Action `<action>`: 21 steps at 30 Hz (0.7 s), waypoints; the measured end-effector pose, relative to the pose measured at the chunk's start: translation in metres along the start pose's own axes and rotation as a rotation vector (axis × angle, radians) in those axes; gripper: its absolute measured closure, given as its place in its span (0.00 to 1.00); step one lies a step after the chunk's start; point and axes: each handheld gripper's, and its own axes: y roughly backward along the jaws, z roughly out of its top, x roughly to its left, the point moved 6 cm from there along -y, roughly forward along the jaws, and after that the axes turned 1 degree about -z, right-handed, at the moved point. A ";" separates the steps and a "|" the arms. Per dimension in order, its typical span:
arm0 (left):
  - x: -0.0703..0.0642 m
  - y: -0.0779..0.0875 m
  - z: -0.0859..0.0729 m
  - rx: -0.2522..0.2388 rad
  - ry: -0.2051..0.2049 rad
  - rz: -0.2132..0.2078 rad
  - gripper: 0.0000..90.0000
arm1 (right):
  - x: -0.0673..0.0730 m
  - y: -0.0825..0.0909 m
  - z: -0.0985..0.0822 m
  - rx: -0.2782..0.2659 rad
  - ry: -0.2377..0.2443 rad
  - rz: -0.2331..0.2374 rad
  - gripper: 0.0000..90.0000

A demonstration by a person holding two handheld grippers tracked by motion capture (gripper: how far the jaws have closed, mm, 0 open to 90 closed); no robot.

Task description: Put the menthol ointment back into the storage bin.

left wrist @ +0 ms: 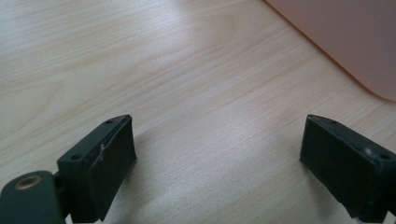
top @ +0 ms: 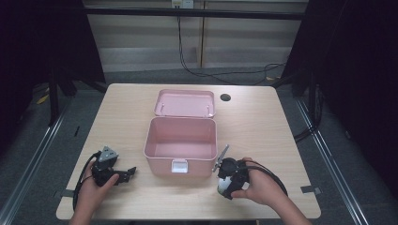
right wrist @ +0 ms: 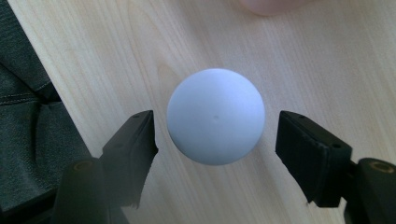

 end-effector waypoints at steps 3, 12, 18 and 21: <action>0.000 0.000 0.000 0.003 0.000 -0.003 0.11 | 0.000 0.000 0.002 0.004 0.002 0.004 0.33; 0.000 0.000 0.000 0.003 0.000 -0.004 0.11 | 0.001 -0.002 0.006 0.037 0.036 0.004 0.39; 0.000 0.000 0.000 0.003 0.000 -0.005 0.11 | 0.001 -0.003 0.010 0.060 0.044 0.010 0.45; 0.000 0.000 0.000 0.002 0.000 -0.005 0.11 | 0.001 -0.003 0.011 0.066 0.045 0.008 0.46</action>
